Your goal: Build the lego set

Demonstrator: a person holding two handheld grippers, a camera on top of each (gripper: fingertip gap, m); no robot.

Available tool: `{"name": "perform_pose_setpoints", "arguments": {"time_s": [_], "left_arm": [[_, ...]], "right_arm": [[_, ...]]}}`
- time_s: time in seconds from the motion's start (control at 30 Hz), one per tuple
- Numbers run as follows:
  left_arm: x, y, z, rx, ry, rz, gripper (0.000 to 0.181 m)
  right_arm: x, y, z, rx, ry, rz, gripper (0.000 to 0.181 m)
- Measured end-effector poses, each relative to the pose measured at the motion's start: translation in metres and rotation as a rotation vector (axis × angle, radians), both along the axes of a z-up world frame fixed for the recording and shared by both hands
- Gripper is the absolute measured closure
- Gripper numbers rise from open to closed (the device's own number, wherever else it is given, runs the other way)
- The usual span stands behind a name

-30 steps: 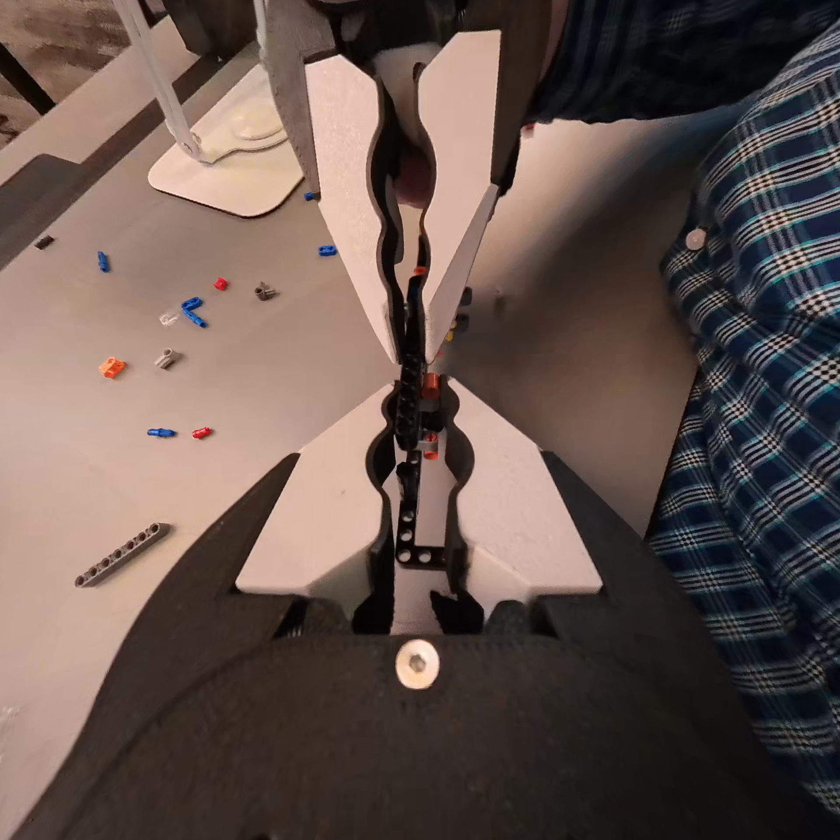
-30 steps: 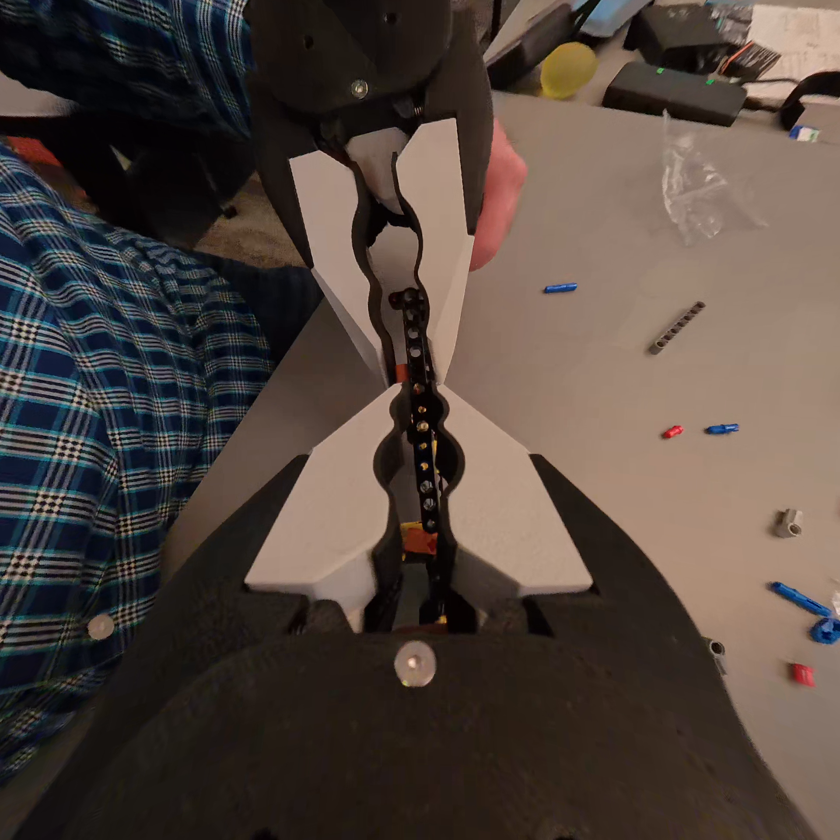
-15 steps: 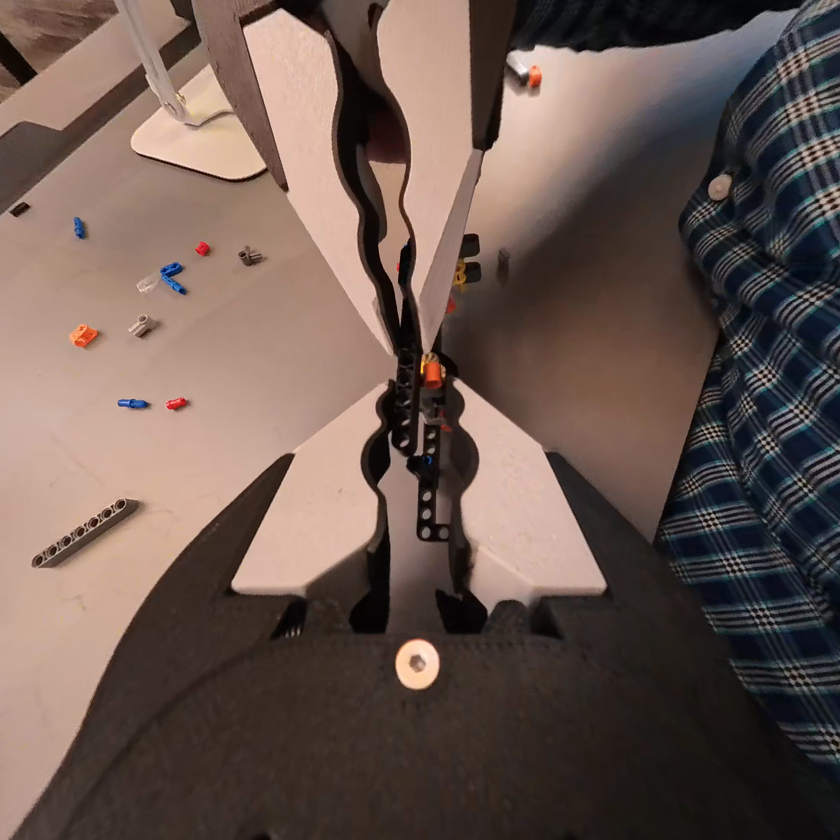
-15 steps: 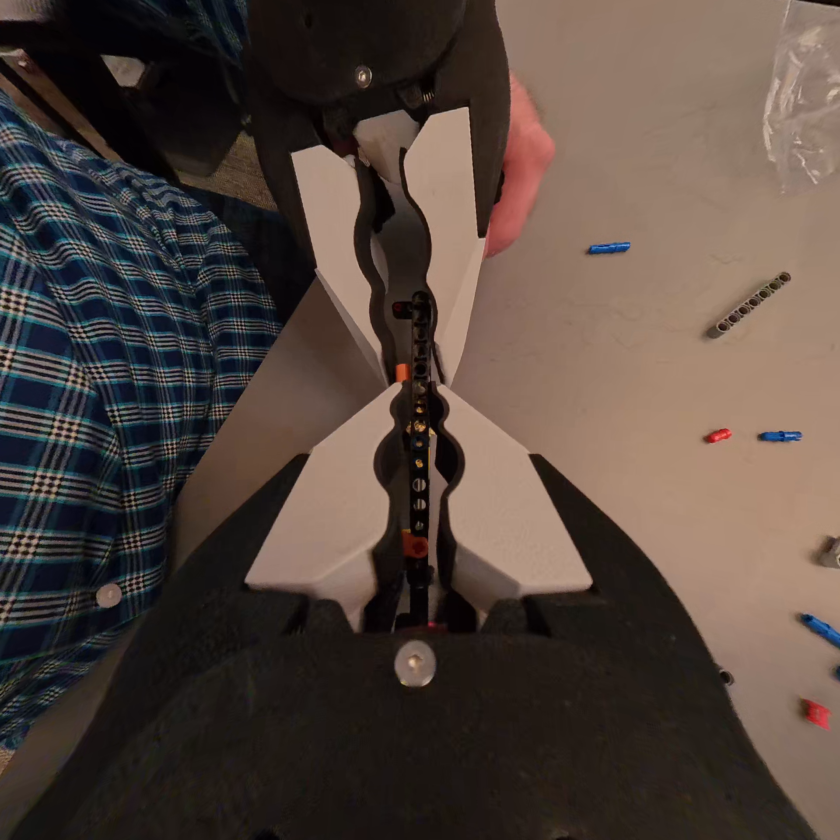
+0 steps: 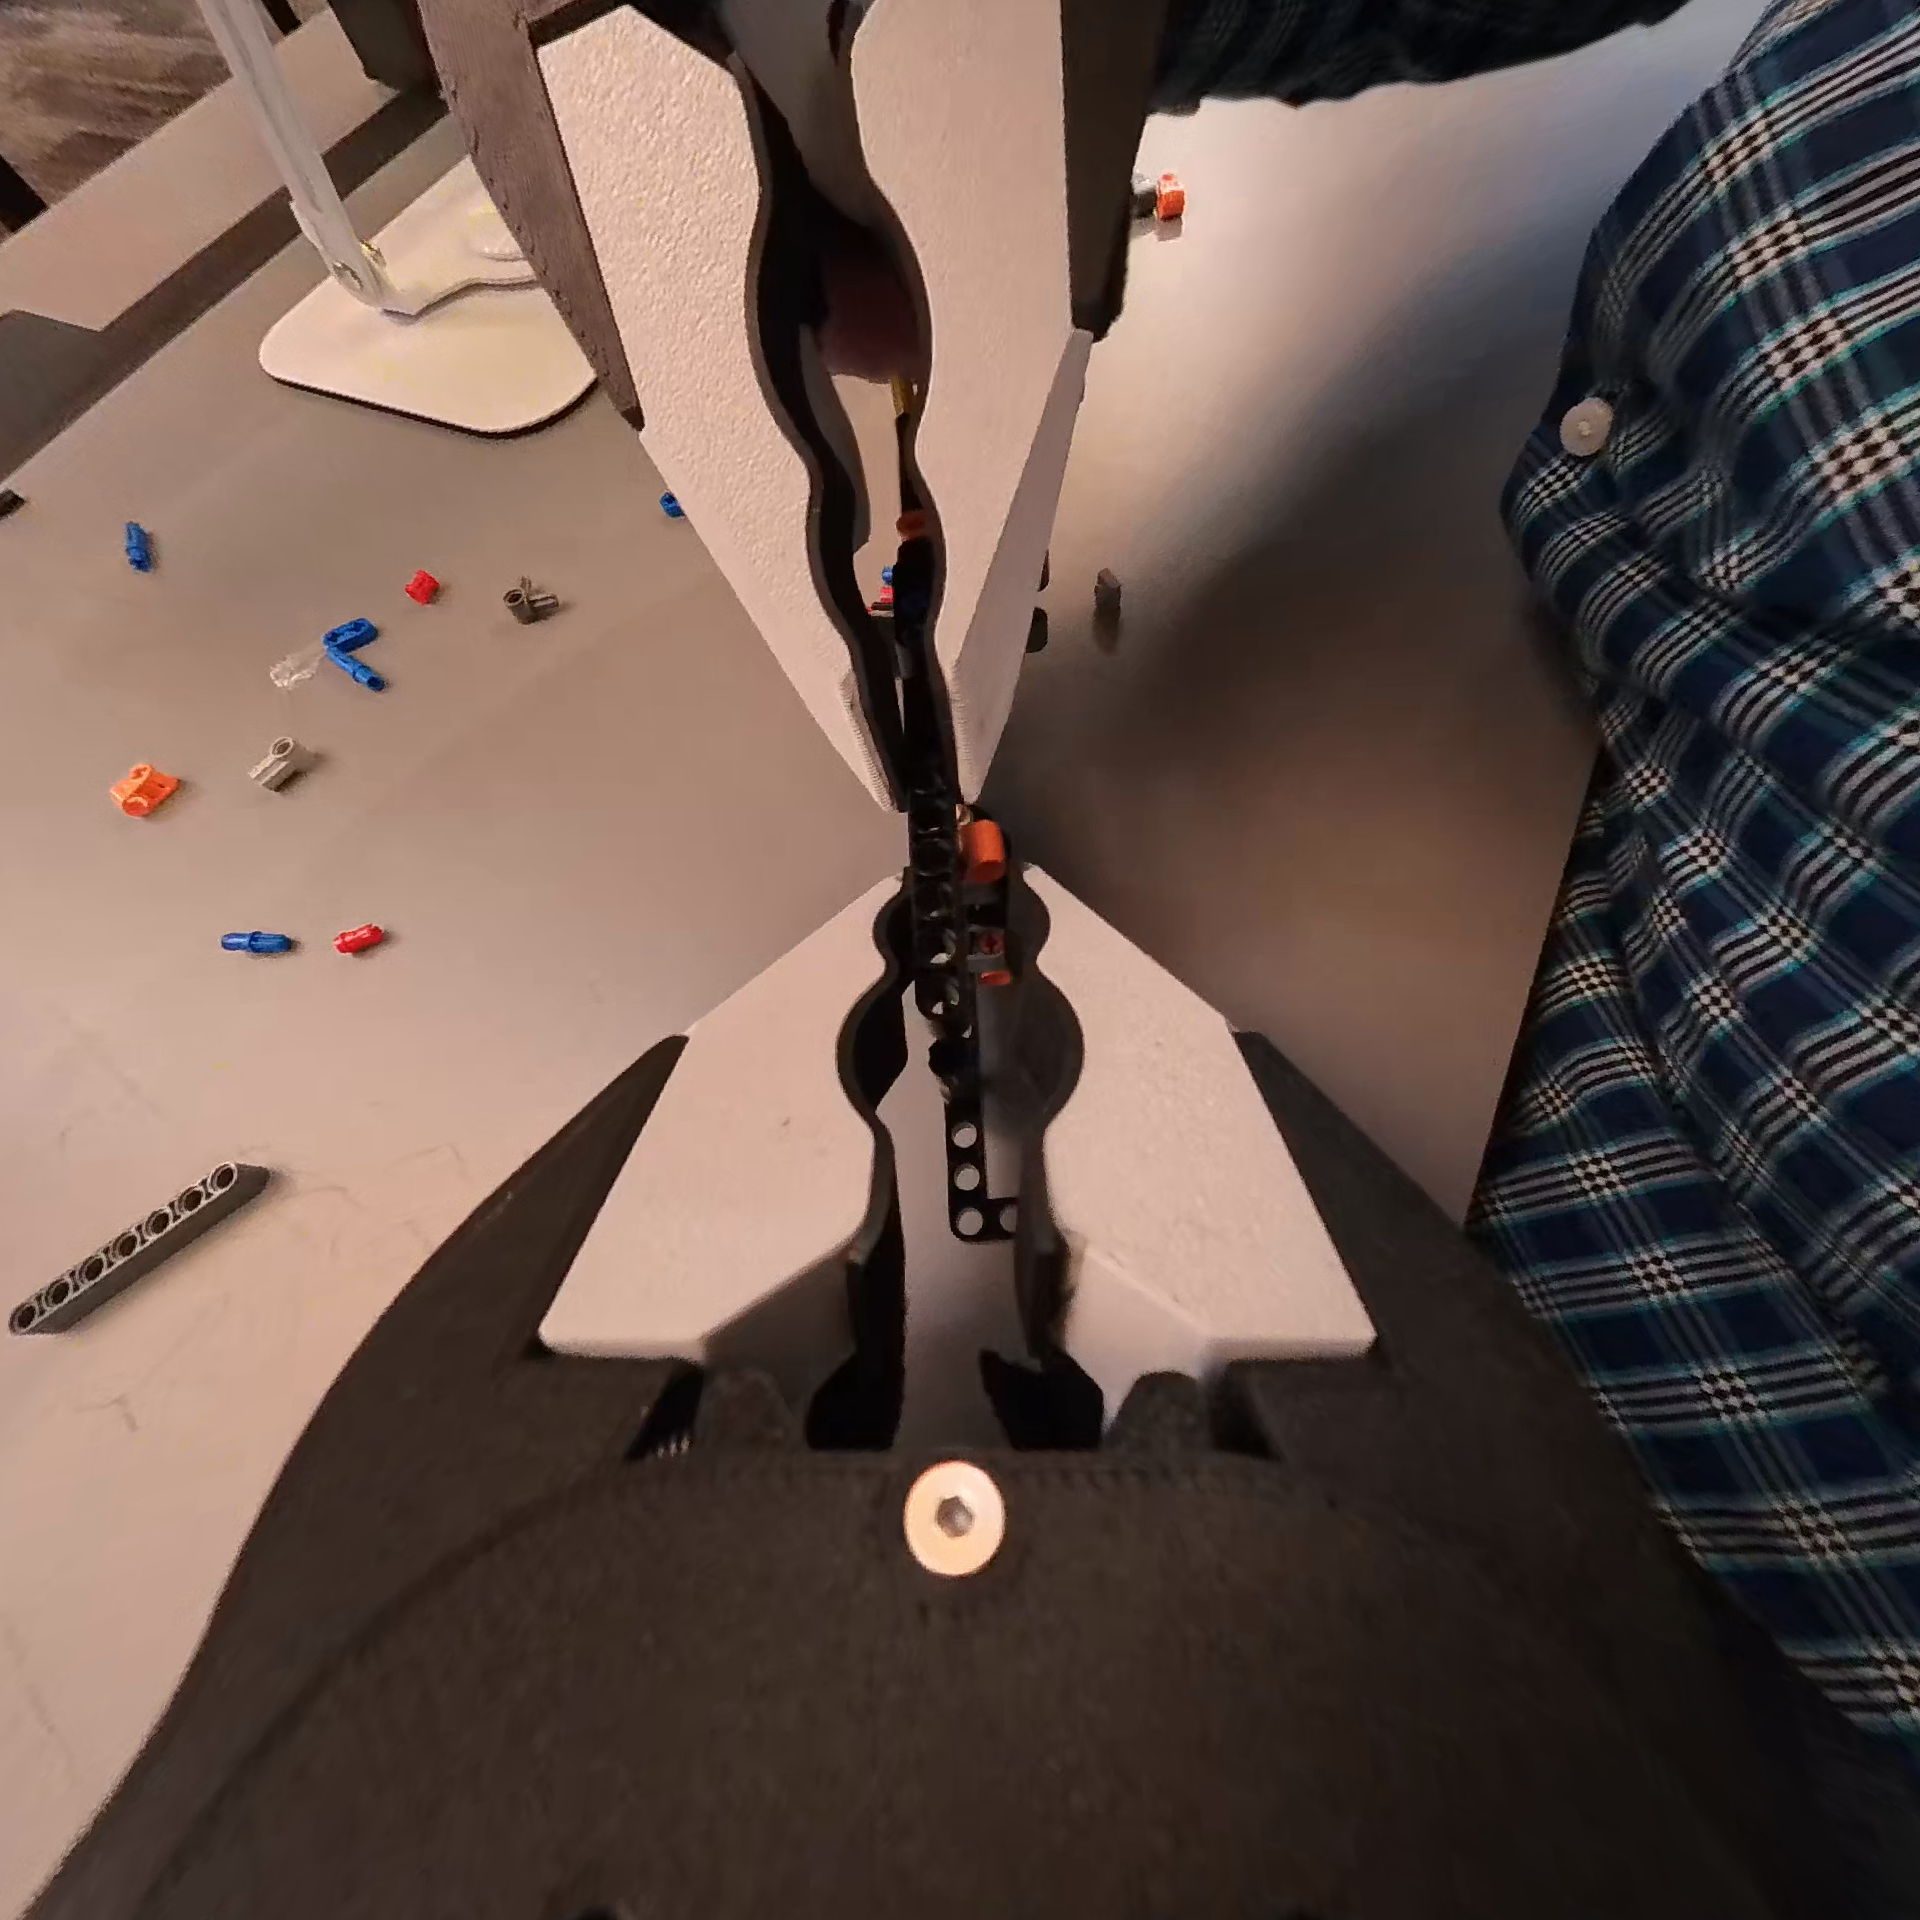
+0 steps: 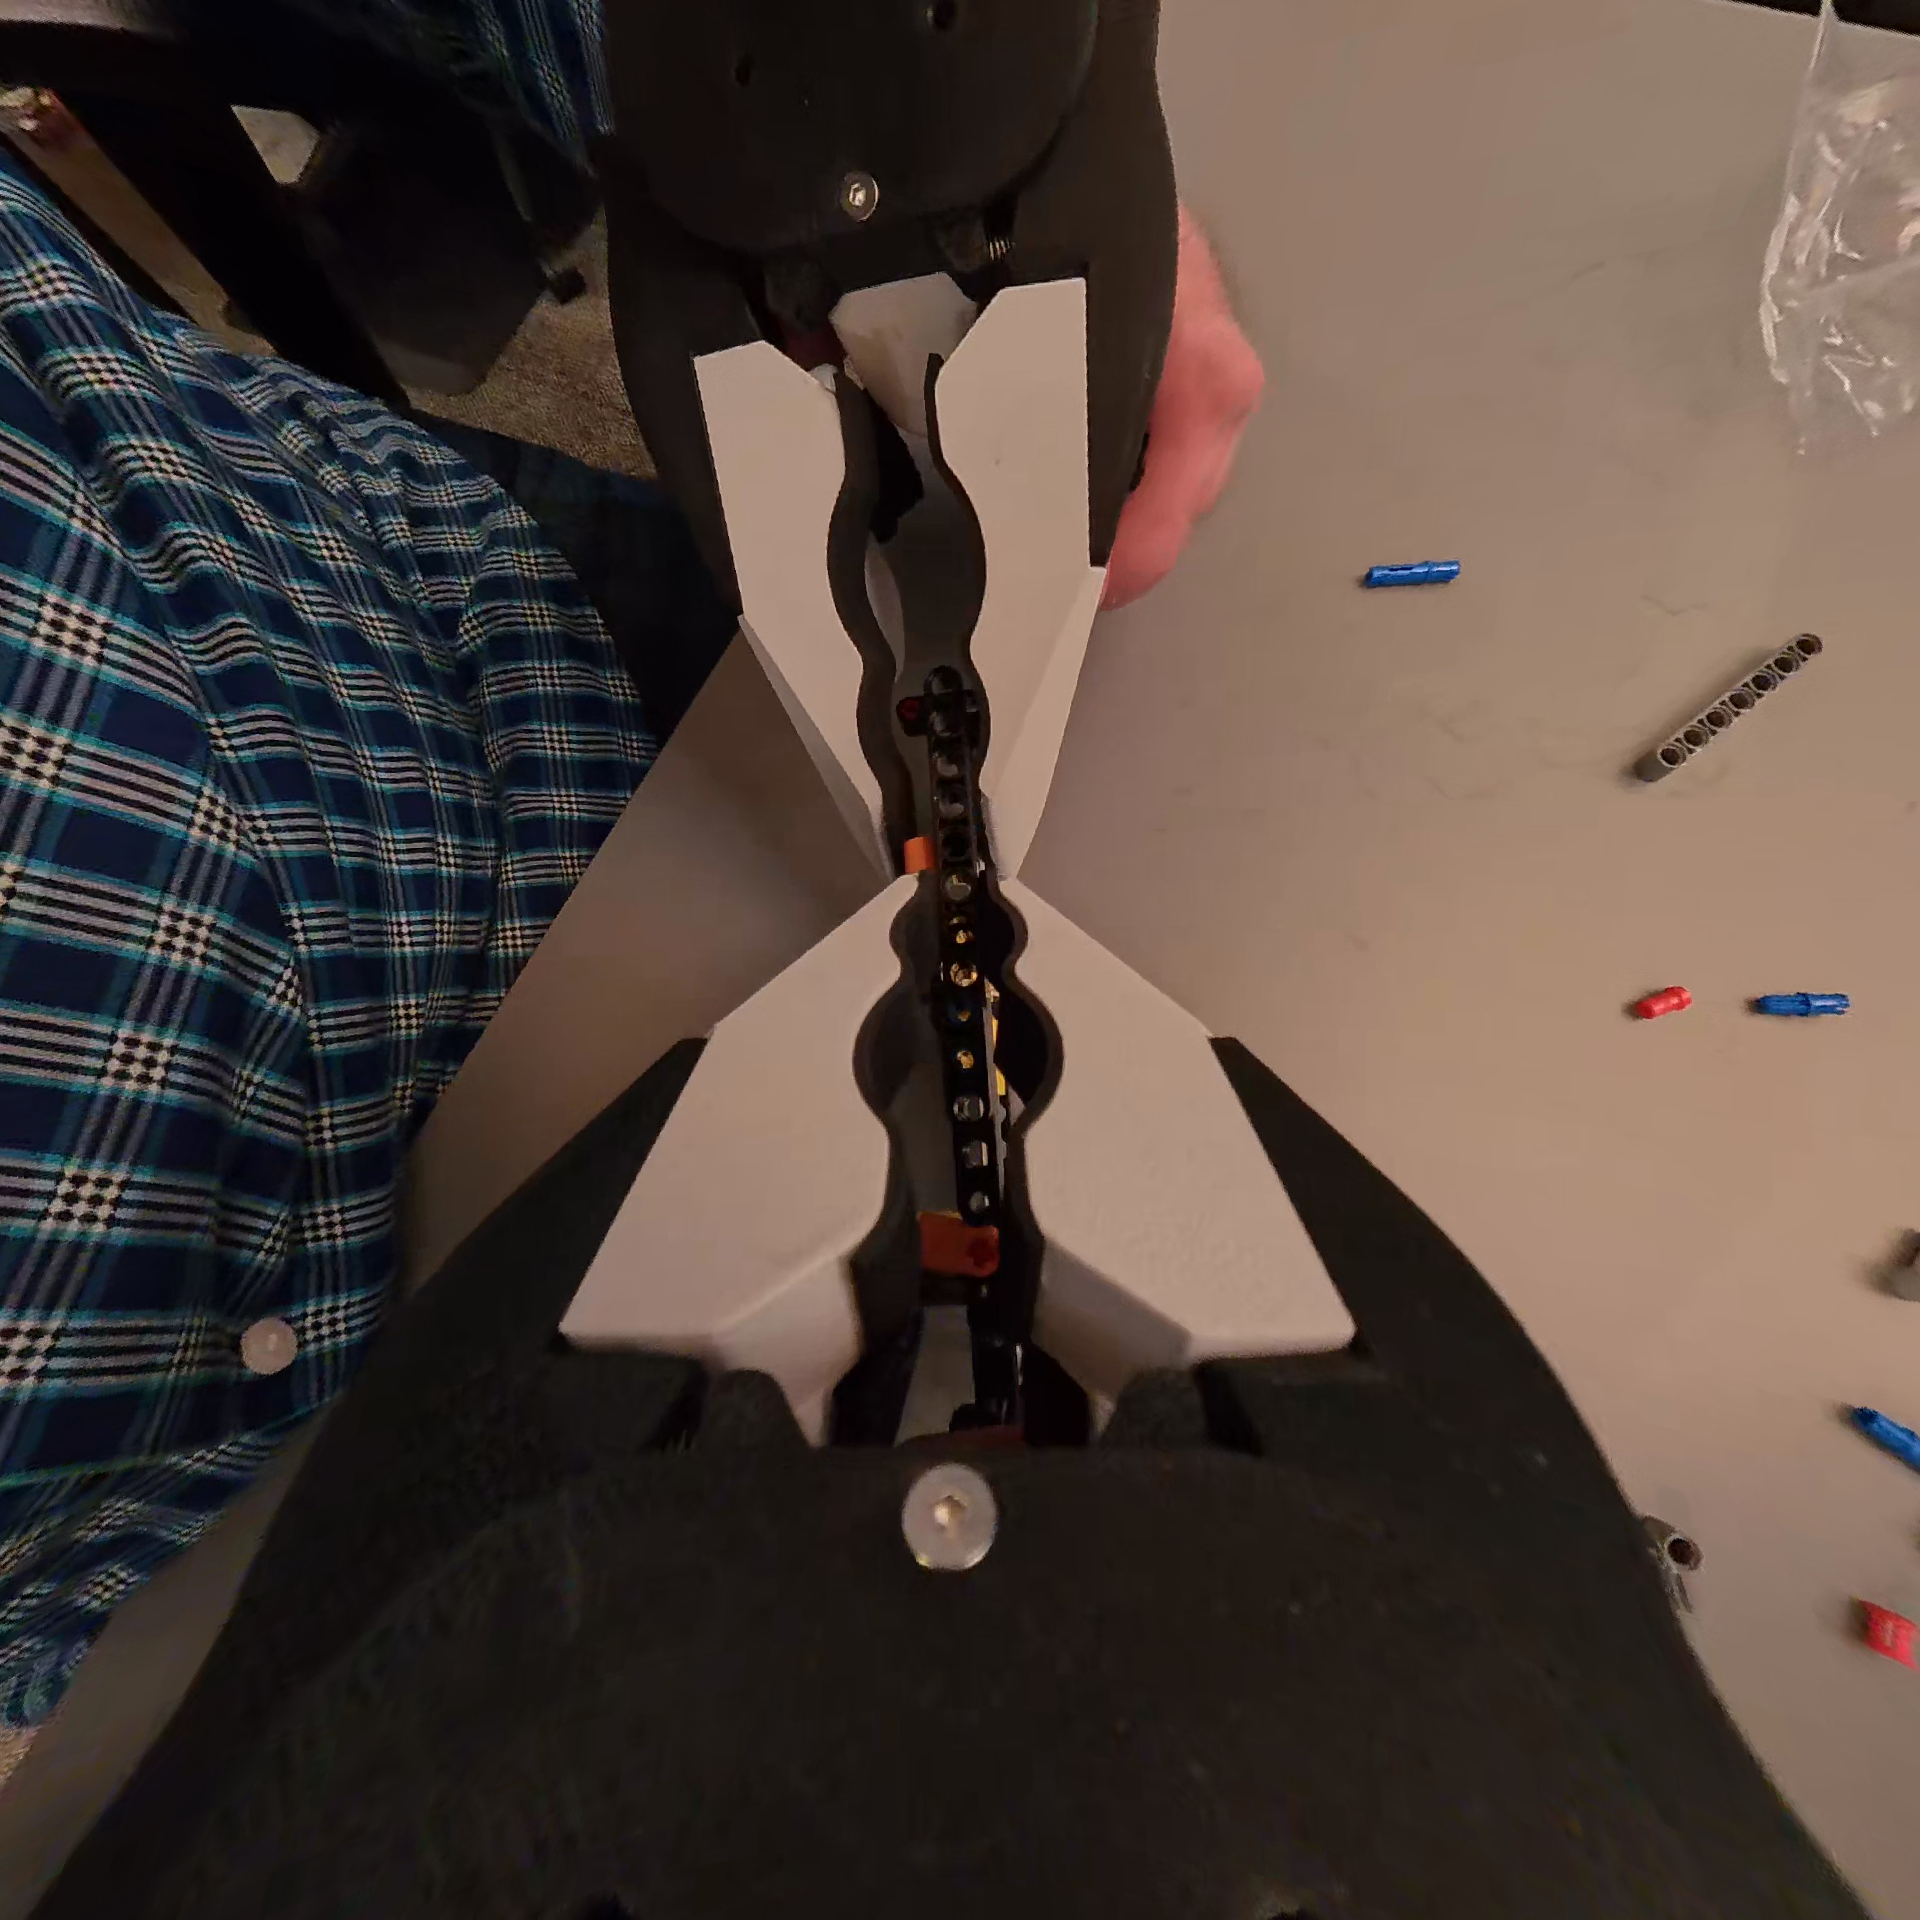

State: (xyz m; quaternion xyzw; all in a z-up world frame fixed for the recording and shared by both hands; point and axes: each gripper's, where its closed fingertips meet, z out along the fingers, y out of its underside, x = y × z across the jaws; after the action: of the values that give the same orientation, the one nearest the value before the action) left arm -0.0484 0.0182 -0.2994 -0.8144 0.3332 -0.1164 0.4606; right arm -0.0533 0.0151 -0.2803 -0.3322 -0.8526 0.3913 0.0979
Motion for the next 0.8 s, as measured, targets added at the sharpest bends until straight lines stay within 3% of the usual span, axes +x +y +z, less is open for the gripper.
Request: {"name": "perform_pose_setpoints", "arguments": {"time_s": [0.8], "left_arm": [[-0.0018,0.0006,-0.0001,-0.004,-0.055,-0.071,0.167]], "right_arm": [[-0.0035,0.002,0.0009,-0.051,0.007,-0.037,0.177]]}}
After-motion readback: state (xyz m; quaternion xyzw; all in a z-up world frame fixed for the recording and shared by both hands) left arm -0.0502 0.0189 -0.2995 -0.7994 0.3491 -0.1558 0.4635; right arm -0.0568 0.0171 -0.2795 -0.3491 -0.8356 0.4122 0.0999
